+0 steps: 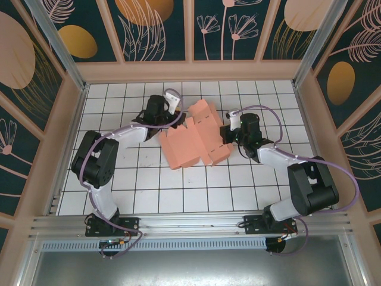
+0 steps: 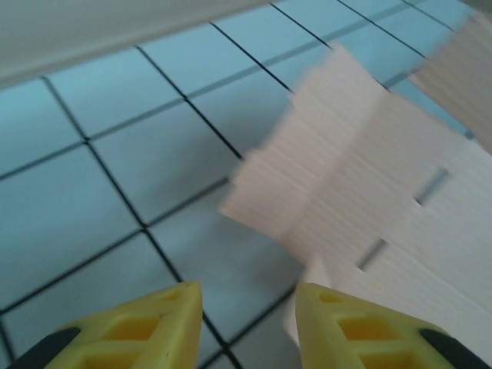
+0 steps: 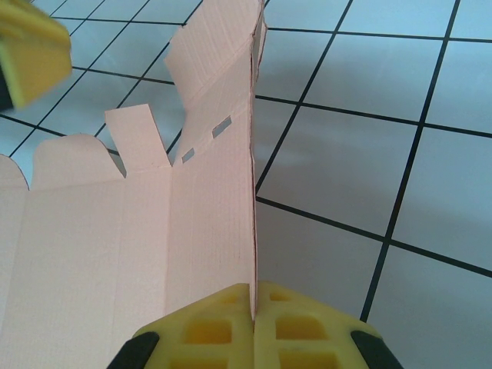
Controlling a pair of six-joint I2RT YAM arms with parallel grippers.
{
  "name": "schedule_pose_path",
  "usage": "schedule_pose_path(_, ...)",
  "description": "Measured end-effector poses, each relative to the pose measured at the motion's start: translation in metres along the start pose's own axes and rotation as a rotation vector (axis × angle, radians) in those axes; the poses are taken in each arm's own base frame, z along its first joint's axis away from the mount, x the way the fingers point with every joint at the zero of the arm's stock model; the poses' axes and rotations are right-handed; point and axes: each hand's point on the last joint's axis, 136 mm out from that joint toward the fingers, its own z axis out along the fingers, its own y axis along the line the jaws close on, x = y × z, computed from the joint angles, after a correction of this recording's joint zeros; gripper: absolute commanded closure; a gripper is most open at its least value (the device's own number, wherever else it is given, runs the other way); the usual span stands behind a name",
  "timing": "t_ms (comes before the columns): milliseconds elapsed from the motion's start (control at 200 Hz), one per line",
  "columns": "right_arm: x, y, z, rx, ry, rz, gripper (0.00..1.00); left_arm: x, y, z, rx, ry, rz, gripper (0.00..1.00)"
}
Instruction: Fold the paper box
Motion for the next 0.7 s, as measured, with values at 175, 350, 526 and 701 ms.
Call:
schedule_pose_path(175, 0.001, 0.0, 0.0, -0.001, 0.006, 0.001, 1.0, -0.012, 0.008, 0.017, 0.006, 0.009, -0.017, 0.63)
schedule_pose_path(350, 0.002, 0.002, 0.0, -0.004, 0.01, 0.0, 1.0, 0.021, -0.009, 0.028, 0.058, 0.119, 0.0, 0.66)
schedule_pose_path(526, -0.001, 0.004, 0.0, -0.009, 0.009, -0.002, 1.0, 0.038, -0.027, 0.032, 0.128, 0.175, 0.018, 0.69)
schedule_pose_path(701, -0.002, 0.006, 0.001, -0.014, 0.009, -0.005, 1.0, 0.038, -0.047, 0.028, 0.239, 0.189, 0.036, 0.7)
